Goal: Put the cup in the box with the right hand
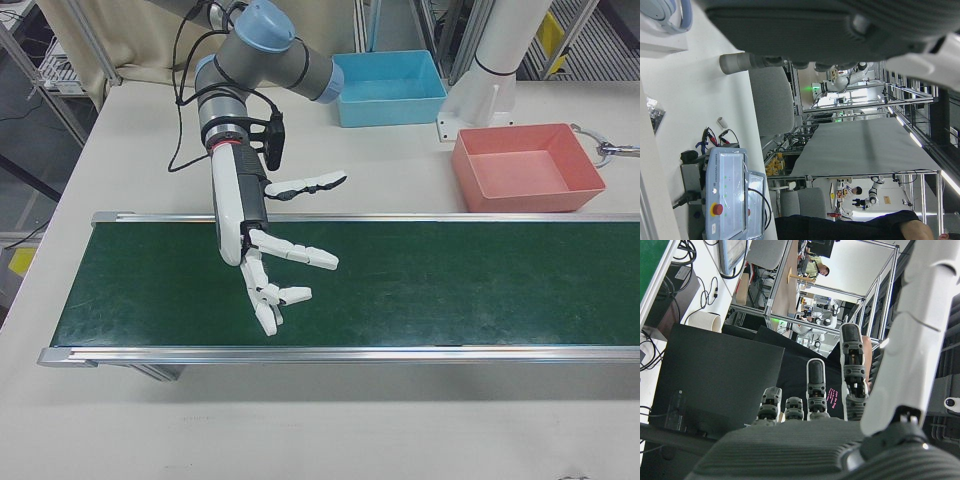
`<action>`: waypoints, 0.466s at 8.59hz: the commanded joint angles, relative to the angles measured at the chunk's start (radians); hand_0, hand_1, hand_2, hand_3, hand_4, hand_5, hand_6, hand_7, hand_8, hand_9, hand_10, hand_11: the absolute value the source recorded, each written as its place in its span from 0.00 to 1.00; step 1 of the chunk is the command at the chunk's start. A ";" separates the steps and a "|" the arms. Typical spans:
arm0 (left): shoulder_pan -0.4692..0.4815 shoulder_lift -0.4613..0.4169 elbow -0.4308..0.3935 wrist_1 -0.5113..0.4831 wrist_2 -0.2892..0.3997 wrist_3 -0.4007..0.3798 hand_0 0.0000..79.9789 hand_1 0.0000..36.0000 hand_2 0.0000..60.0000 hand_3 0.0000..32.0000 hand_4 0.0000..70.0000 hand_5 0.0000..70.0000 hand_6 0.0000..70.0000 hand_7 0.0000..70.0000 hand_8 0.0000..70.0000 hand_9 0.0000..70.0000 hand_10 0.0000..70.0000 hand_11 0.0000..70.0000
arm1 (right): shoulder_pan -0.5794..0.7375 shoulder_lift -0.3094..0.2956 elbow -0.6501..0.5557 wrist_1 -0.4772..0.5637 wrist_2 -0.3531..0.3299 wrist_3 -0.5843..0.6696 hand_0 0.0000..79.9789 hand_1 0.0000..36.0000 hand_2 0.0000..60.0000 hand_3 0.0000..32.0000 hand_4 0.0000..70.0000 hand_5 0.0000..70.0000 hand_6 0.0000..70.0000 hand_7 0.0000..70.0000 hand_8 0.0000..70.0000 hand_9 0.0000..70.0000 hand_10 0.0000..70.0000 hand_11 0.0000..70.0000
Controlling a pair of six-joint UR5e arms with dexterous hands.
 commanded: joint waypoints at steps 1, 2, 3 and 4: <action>0.001 0.000 0.000 0.000 0.000 -0.001 0.00 0.00 0.00 0.00 0.00 0.00 0.00 0.00 0.00 0.00 0.00 0.00 | 0.000 0.000 0.000 0.000 0.002 0.003 0.70 0.35 0.00 0.00 0.48 0.08 0.14 0.61 0.03 0.14 0.11 0.18; 0.000 0.000 0.000 0.000 0.000 -0.001 0.00 0.00 0.00 0.00 0.00 0.00 0.00 0.00 0.00 0.00 0.00 0.00 | -0.001 0.000 0.000 0.000 0.002 0.003 0.71 0.35 0.00 0.00 0.48 0.08 0.14 0.59 0.02 0.13 0.10 0.16; 0.000 0.000 0.000 0.000 0.000 -0.001 0.00 0.00 0.00 0.00 0.00 0.00 0.00 0.00 0.00 0.00 0.00 0.00 | -0.001 0.000 0.000 0.000 0.002 0.003 0.70 0.35 0.00 0.00 0.48 0.08 0.13 0.59 0.02 0.13 0.09 0.16; 0.001 0.000 0.000 0.000 0.000 -0.001 0.00 0.00 0.00 0.00 0.00 0.00 0.00 0.00 0.00 0.00 0.00 0.00 | 0.000 0.000 0.000 0.000 0.002 0.003 0.70 0.35 0.00 0.00 0.49 0.08 0.14 0.59 0.02 0.13 0.10 0.16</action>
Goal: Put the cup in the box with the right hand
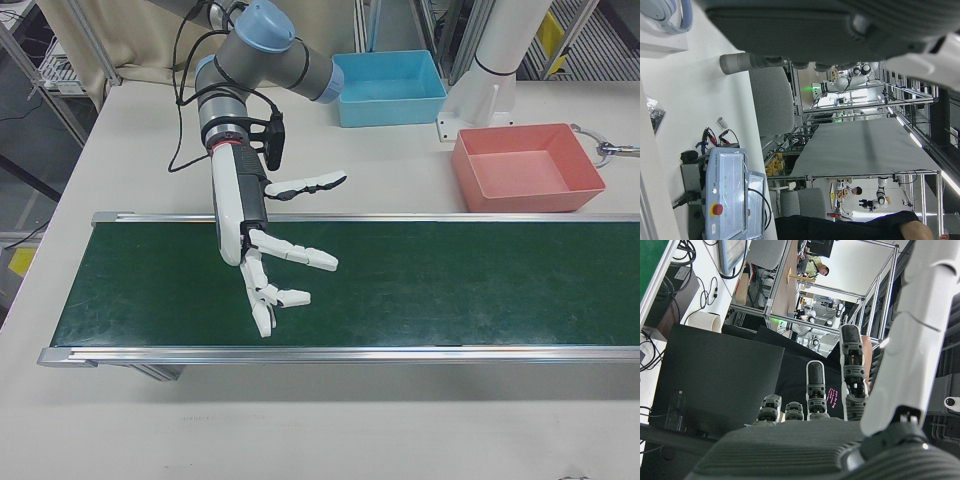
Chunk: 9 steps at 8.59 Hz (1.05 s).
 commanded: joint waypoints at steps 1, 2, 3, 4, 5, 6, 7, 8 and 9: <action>0.000 0.000 0.000 0.000 0.000 0.001 0.00 0.00 0.00 0.00 0.00 0.00 0.00 0.00 0.00 0.00 0.00 0.00 | 0.001 0.000 0.000 0.000 0.000 0.000 0.70 0.34 0.00 0.00 0.49 0.08 0.14 0.59 0.03 0.13 0.10 0.16; 0.000 0.000 0.000 0.000 0.000 0.000 0.00 0.00 0.00 0.00 0.00 0.00 0.00 0.00 0.00 0.00 0.00 0.00 | 0.003 0.000 0.000 0.002 0.000 0.002 0.70 0.34 0.00 0.00 0.49 0.08 0.14 0.59 0.03 0.13 0.10 0.16; 0.000 0.000 0.000 0.000 0.000 0.001 0.00 0.00 0.00 0.00 0.00 0.00 0.00 0.00 0.00 0.00 0.00 0.00 | 0.004 -0.002 0.000 0.002 0.000 0.005 0.70 0.34 0.00 0.00 0.48 0.08 0.13 0.57 0.03 0.13 0.09 0.16; 0.000 0.000 0.000 0.000 0.000 0.001 0.00 0.00 0.00 0.00 0.00 0.00 0.00 0.00 0.00 0.00 0.00 0.00 | 0.004 -0.002 -0.002 0.002 0.000 0.005 0.70 0.34 0.00 0.00 0.48 0.08 0.13 0.58 0.03 0.13 0.10 0.16; 0.000 0.000 0.000 0.000 0.000 0.001 0.00 0.00 0.00 0.00 0.00 0.00 0.00 0.00 0.00 0.00 0.00 0.00 | 0.003 -0.002 -0.002 0.002 0.002 0.005 0.70 0.34 0.00 0.00 0.48 0.08 0.13 0.55 0.02 0.12 0.09 0.16; 0.000 0.000 0.000 0.000 0.000 0.001 0.00 0.00 0.00 0.00 0.00 0.00 0.00 0.00 0.00 0.00 0.00 0.00 | 0.003 -0.002 -0.002 0.002 0.002 0.005 0.70 0.34 0.00 0.00 0.48 0.08 0.13 0.53 0.03 0.13 0.10 0.16; 0.000 0.000 0.000 0.000 0.000 0.001 0.00 0.00 0.00 0.00 0.00 0.00 0.00 0.00 0.00 0.00 0.00 0.00 | 0.003 -0.002 -0.002 0.002 0.003 0.005 0.70 0.34 0.00 0.00 0.48 0.08 0.13 0.54 0.03 0.13 0.10 0.16; 0.000 0.000 0.000 0.000 0.000 0.001 0.00 0.00 0.00 0.00 0.00 0.00 0.00 0.00 0.00 0.00 0.00 0.00 | 0.004 -0.002 0.000 0.002 0.003 0.005 0.70 0.34 0.00 0.00 0.49 0.08 0.13 0.54 0.03 0.13 0.10 0.17; 0.000 0.000 0.000 0.000 0.000 0.001 0.00 0.00 0.00 0.00 0.00 0.00 0.00 0.00 0.00 0.00 0.00 0.00 | 0.003 -0.003 0.002 0.002 0.005 0.005 0.70 0.34 0.00 0.00 0.49 0.08 0.13 0.54 0.03 0.13 0.10 0.16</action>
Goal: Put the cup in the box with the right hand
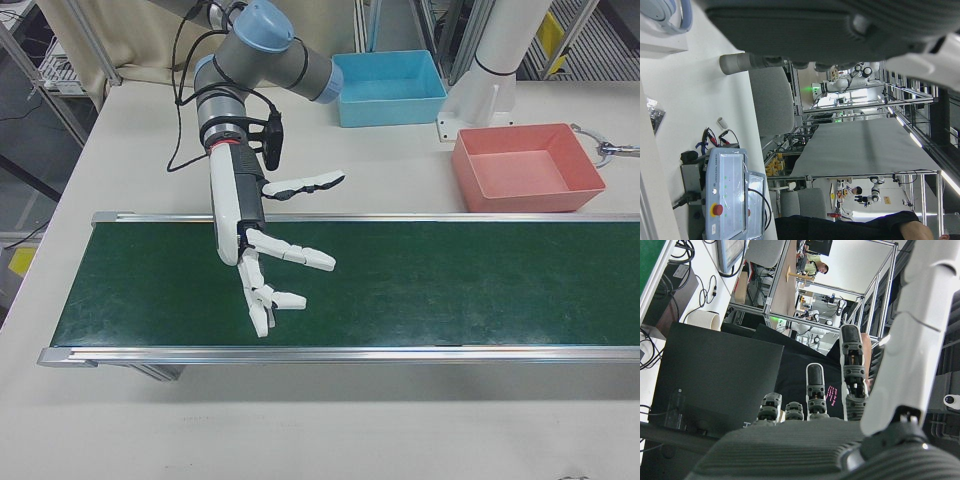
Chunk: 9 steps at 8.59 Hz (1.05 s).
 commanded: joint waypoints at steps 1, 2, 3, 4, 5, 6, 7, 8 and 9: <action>0.000 0.000 0.000 0.000 0.000 0.000 0.00 0.00 0.00 0.00 0.00 0.00 0.00 0.00 0.00 0.00 0.00 0.00 | 0.001 0.000 0.001 0.000 0.002 0.000 0.70 0.34 0.00 0.00 0.49 0.08 0.13 0.55 0.03 0.13 0.10 0.16; 0.001 0.000 0.000 0.000 0.000 0.000 0.00 0.00 0.00 0.00 0.00 0.00 0.00 0.00 0.00 0.00 0.00 0.00 | 0.000 0.000 0.000 0.000 0.002 0.000 0.70 0.34 0.00 0.00 0.49 0.08 0.13 0.54 0.03 0.13 0.10 0.16; 0.002 0.000 0.000 0.000 0.000 -0.002 0.00 0.00 0.00 0.00 0.00 0.00 0.00 0.00 0.00 0.00 0.00 0.00 | 0.003 0.001 0.000 0.000 0.002 0.000 0.70 0.34 0.00 0.00 0.49 0.08 0.13 0.54 0.03 0.13 0.10 0.16; 0.000 0.000 0.000 0.000 0.000 0.000 0.00 0.00 0.00 0.00 0.00 0.00 0.00 0.00 0.00 0.00 0.00 0.00 | 0.003 0.002 0.000 0.000 0.002 0.000 0.70 0.34 0.00 0.00 0.49 0.08 0.13 0.55 0.03 0.13 0.10 0.17; 0.000 0.000 0.000 0.000 0.000 0.000 0.00 0.00 0.00 0.00 0.00 0.00 0.00 0.00 0.00 0.00 0.00 0.00 | 0.003 0.002 0.000 0.000 0.002 0.000 0.70 0.34 0.00 0.00 0.50 0.08 0.13 0.57 0.03 0.14 0.10 0.17; 0.001 0.000 0.000 0.000 0.000 0.000 0.00 0.00 0.00 0.00 0.00 0.00 0.00 0.00 0.00 0.00 0.00 0.00 | 0.003 0.002 0.000 0.000 0.004 0.000 0.70 0.34 0.00 0.00 0.49 0.08 0.13 0.54 0.03 0.13 0.10 0.16; 0.000 0.000 0.000 0.000 0.000 -0.002 0.00 0.00 0.00 0.00 0.00 0.00 0.00 0.00 0.00 0.00 0.00 0.00 | 0.004 -0.005 0.006 0.000 -0.001 0.003 0.70 0.34 0.00 0.00 0.49 0.08 0.13 0.55 0.03 0.13 0.10 0.17; 0.000 0.000 0.000 0.000 0.000 0.000 0.00 0.00 0.00 0.00 0.00 0.00 0.00 0.00 0.00 0.00 0.00 0.00 | 0.004 -0.005 0.001 0.000 -0.001 0.006 0.70 0.34 0.00 0.00 0.50 0.08 0.13 0.56 0.03 0.14 0.10 0.17; 0.001 0.000 0.000 0.000 0.000 0.000 0.00 0.00 0.00 0.00 0.00 0.00 0.00 0.00 0.00 0.00 0.00 0.00 | 0.004 -0.005 0.001 0.000 -0.001 0.006 0.70 0.34 0.00 0.00 0.49 0.08 0.13 0.54 0.03 0.13 0.10 0.16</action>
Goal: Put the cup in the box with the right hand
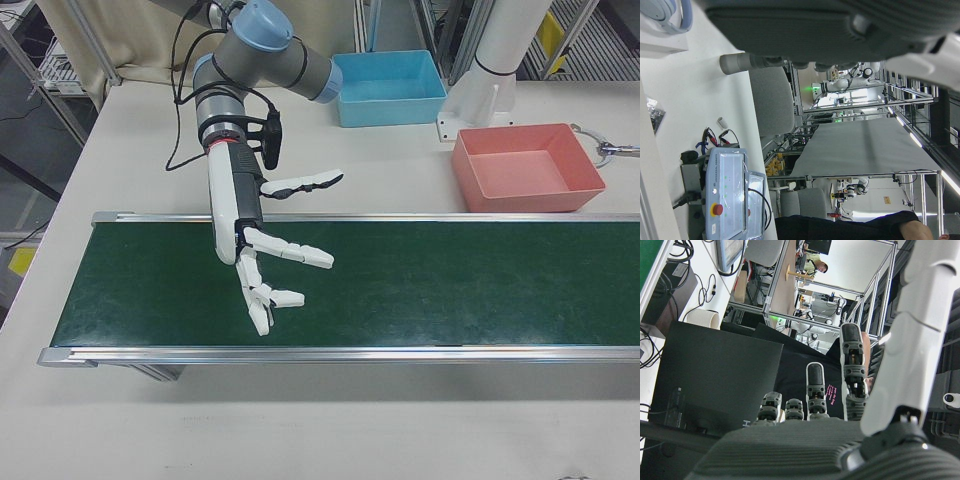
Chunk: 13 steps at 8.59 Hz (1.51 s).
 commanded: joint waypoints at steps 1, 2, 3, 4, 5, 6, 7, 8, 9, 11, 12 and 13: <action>0.000 0.000 0.000 -0.002 0.000 0.001 0.00 0.00 0.00 0.00 0.00 0.00 0.00 0.00 0.00 0.00 0.00 0.00 | 0.001 0.001 -0.002 0.000 0.002 0.001 0.70 0.34 0.00 0.00 0.47 0.08 0.12 0.51 0.02 0.12 0.09 0.16; 0.000 0.000 0.000 0.000 0.000 0.001 0.00 0.00 0.00 0.00 0.00 0.00 0.00 0.00 0.00 0.00 0.00 0.00 | 0.002 0.001 -0.001 0.000 0.000 0.003 0.70 0.34 0.00 0.00 0.48 0.08 0.12 0.53 0.03 0.13 0.10 0.17; 0.000 0.000 0.000 0.000 0.000 -0.001 0.00 0.00 0.00 0.00 0.00 0.00 0.00 0.00 0.00 0.00 0.00 0.00 | 0.005 0.000 -0.001 0.000 0.000 0.003 0.70 0.34 0.00 0.00 0.49 0.08 0.13 0.54 0.03 0.13 0.10 0.17; 0.000 0.000 0.000 0.000 0.000 -0.001 0.00 0.00 0.00 0.00 0.00 0.00 0.00 0.00 0.00 0.00 0.00 0.00 | 0.004 0.001 -0.001 0.000 0.000 0.001 0.70 0.34 0.00 0.00 0.49 0.08 0.13 0.55 0.03 0.14 0.10 0.17; 0.000 0.000 0.000 0.000 0.000 0.001 0.00 0.00 0.00 0.00 0.00 0.00 0.00 0.00 0.00 0.00 0.00 0.00 | 0.004 0.001 -0.002 0.000 0.002 0.001 0.70 0.34 0.00 0.00 0.47 0.08 0.12 0.52 0.03 0.13 0.10 0.17; 0.000 0.000 0.000 0.000 0.000 -0.001 0.00 0.00 0.00 0.00 0.00 0.00 0.00 0.00 0.00 0.00 0.00 0.00 | 0.005 0.003 -0.002 0.000 0.002 0.001 0.70 0.34 0.00 0.00 0.47 0.08 0.12 0.52 0.03 0.12 0.09 0.16; 0.001 0.000 0.000 0.000 0.000 0.001 0.00 0.00 0.00 0.00 0.00 0.00 0.00 0.00 0.00 0.00 0.00 0.00 | 0.005 0.003 -0.002 0.000 0.002 0.001 0.70 0.34 0.00 0.00 0.48 0.08 0.12 0.53 0.03 0.13 0.10 0.16; 0.000 0.000 0.000 0.000 0.000 0.001 0.00 0.00 0.00 0.00 0.00 0.00 0.00 0.00 0.00 0.00 0.00 0.00 | 0.004 0.003 -0.002 0.000 0.002 0.001 0.70 0.34 0.00 0.00 0.48 0.08 0.12 0.52 0.03 0.12 0.10 0.16; 0.000 0.000 0.000 0.000 0.000 0.001 0.00 0.00 0.00 0.00 0.00 0.00 0.00 0.00 0.00 0.00 0.00 0.00 | 0.001 0.001 -0.001 0.000 0.003 0.001 0.70 0.34 0.00 0.00 0.47 0.08 0.12 0.53 0.03 0.13 0.10 0.16; 0.000 0.000 0.000 0.000 0.000 -0.001 0.00 0.00 0.00 0.00 0.00 0.00 0.00 0.00 0.00 0.00 0.00 0.00 | 0.001 -0.002 0.004 0.000 0.003 0.001 0.70 0.34 0.00 0.00 0.48 0.08 0.12 0.53 0.03 0.13 0.10 0.17; 0.001 0.000 0.000 0.000 0.000 0.001 0.00 0.00 0.00 0.00 0.00 0.00 0.00 0.00 0.00 0.00 0.00 0.00 | 0.001 0.001 0.001 0.000 0.003 0.001 0.70 0.34 0.00 0.00 0.47 0.08 0.12 0.53 0.03 0.12 0.10 0.16; 0.000 0.000 0.000 0.000 0.000 -0.001 0.00 0.00 0.00 0.00 0.00 0.00 0.00 0.00 0.00 0.00 0.00 0.00 | -0.001 0.006 -0.001 0.000 0.005 -0.002 0.70 0.34 0.00 0.00 0.47 0.08 0.12 0.53 0.03 0.13 0.10 0.16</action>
